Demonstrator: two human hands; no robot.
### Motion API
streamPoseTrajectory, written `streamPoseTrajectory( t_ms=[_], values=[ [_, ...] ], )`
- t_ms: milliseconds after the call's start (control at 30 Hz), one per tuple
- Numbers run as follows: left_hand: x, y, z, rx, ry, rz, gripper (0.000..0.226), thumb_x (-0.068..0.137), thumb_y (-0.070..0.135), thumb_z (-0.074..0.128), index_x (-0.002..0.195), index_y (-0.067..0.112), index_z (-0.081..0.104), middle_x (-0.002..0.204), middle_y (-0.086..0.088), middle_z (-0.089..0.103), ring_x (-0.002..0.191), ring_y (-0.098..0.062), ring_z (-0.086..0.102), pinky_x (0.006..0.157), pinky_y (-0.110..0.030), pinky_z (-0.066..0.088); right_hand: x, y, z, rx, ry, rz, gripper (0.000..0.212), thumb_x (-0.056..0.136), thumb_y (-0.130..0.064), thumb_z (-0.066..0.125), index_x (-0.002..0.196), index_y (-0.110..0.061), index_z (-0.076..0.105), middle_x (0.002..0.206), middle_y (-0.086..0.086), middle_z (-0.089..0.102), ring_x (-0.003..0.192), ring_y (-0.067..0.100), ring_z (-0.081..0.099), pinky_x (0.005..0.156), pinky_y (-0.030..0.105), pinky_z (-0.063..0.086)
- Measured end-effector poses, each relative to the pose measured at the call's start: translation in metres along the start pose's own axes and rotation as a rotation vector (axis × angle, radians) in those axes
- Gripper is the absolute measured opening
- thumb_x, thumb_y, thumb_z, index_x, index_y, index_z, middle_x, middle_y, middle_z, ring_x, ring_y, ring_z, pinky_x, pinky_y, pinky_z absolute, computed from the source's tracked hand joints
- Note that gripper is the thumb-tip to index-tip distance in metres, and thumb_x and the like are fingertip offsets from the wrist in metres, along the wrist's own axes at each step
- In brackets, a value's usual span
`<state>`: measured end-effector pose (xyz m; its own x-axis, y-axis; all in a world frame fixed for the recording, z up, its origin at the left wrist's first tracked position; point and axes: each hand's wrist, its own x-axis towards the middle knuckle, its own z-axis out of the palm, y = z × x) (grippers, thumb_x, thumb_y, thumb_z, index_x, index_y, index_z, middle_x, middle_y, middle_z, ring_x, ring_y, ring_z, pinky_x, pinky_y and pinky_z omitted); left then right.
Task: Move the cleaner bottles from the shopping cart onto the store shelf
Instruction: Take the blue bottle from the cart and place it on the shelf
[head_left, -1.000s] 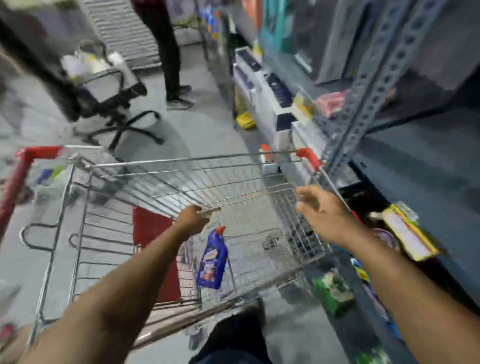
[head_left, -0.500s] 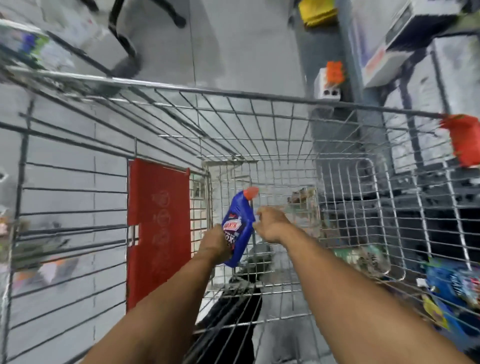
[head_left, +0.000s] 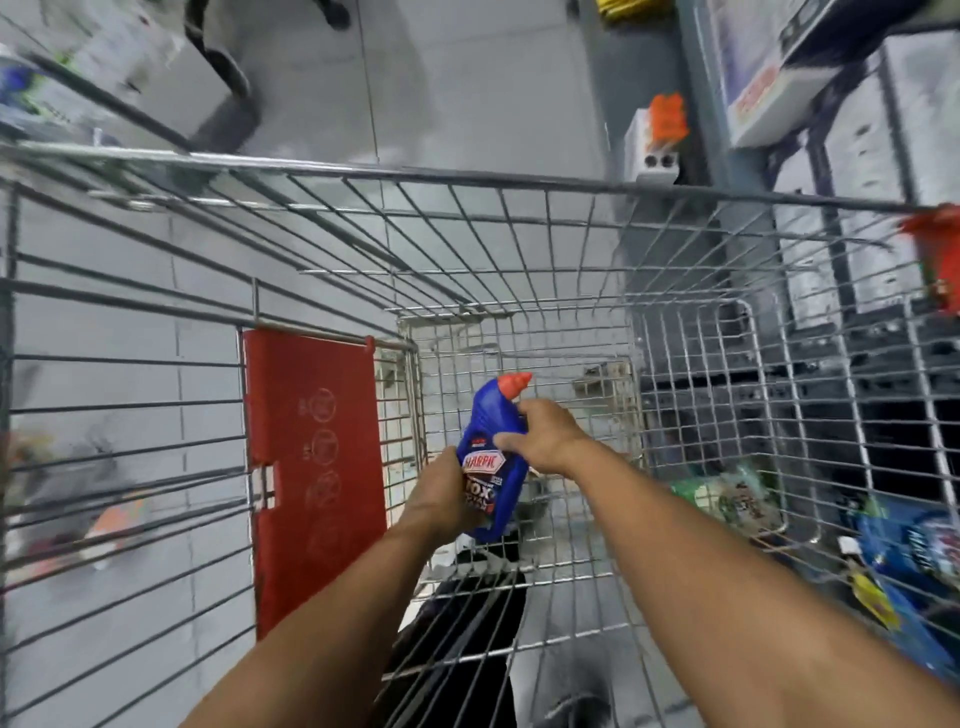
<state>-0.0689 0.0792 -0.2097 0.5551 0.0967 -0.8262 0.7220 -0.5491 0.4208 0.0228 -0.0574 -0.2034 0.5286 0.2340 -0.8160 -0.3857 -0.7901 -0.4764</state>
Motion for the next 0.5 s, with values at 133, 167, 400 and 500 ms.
streamPoseTrajectory(
  t_ms=[133, 167, 400, 500],
  values=[
    [-0.019, 0.023, -0.012, -0.001, -0.013, 0.145, 0.074, 0.031, 0.024, 0.088, 0.098, 0.028, 0.057, 0.095, 0.0, 0.071, 0.087, -0.02, 0.067, 0.079, -0.043, 0.059, -0.052, -0.002, -0.038, 0.039, 0.095, -0.051, 0.033, 0.079, -0.029, 0.07, 0.109, -0.017, 0.063, 0.108, 0.007, 0.07, 0.095, 0.026, 0.065, 0.088, 0.036, 0.051],
    [-0.03, 0.036, -0.015, 0.02, -0.011, 0.2, 0.074, 0.035, 0.023, 0.089, 0.1, 0.027, 0.054, 0.094, 0.002, 0.069, 0.087, -0.019, 0.066, 0.077, -0.039, 0.059, -0.071, -0.001, -0.049, 0.056, 0.147, -0.075, 0.033, 0.079, -0.028, 0.07, 0.109, -0.017, 0.063, 0.108, 0.007, 0.071, 0.095, 0.025, 0.065, 0.086, 0.034, 0.051],
    [-0.114, 0.13, -0.024, 0.045, -0.052, 0.608, 0.067, 0.044, 0.024, 0.089, 0.1, 0.028, 0.053, 0.091, 0.002, 0.071, 0.088, -0.022, 0.069, 0.076, -0.042, 0.058, -0.228, 0.011, -0.104, 0.205, 0.572, -0.282, 0.045, 0.075, -0.032, 0.068, 0.119, -0.026, 0.058, 0.114, -0.001, 0.072, 0.101, 0.019, 0.067, 0.092, 0.037, 0.052],
    [-0.17, 0.178, -0.004, 0.064, -0.056, 0.813, 0.061, 0.05, 0.014, 0.089, 0.094, 0.038, 0.054, 0.091, 0.022, 0.072, 0.083, -0.002, 0.069, 0.073, -0.032, 0.056, -0.319, 0.034, -0.118, 0.31, 0.814, -0.393, 0.05, 0.075, -0.031, 0.066, 0.123, -0.03, 0.054, 0.117, -0.004, 0.071, 0.105, 0.015, 0.066, 0.095, 0.04, 0.052]
  ],
)
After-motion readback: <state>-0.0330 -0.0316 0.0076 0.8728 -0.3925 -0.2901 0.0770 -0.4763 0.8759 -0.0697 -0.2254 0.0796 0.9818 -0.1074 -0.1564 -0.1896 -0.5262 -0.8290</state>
